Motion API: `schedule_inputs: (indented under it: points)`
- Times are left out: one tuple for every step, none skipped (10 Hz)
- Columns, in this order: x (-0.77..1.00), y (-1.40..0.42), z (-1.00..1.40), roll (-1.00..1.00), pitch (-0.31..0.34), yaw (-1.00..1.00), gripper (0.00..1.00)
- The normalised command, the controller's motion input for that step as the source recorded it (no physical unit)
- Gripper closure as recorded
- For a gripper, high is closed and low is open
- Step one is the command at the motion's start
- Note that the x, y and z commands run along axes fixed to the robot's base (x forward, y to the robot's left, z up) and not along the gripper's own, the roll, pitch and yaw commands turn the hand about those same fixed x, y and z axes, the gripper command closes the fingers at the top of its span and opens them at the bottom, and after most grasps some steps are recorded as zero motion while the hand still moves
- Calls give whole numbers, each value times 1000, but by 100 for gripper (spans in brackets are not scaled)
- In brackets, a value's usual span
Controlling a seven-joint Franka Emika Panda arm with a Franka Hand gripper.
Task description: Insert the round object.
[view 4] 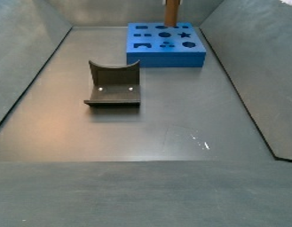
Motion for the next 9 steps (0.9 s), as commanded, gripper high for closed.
schedule_inputs:
  points:
    - [383,0,-666,11,29,-69,100]
    - [406,0,-483,50,64,-63,100]
    - [200,0,-197,116,46,-17,100]
    - [166,0,-251,129,11,-6,100]
    - [49,0,-323,153,-11,0,100]
    - [51,-3,-534,111,-113,0,100]
    - [0,0,-660,146,-219,0,100]
    - [-120,0,-563,61,-241,0,100]
    - [-131,0,-377,33,-167,0,100]
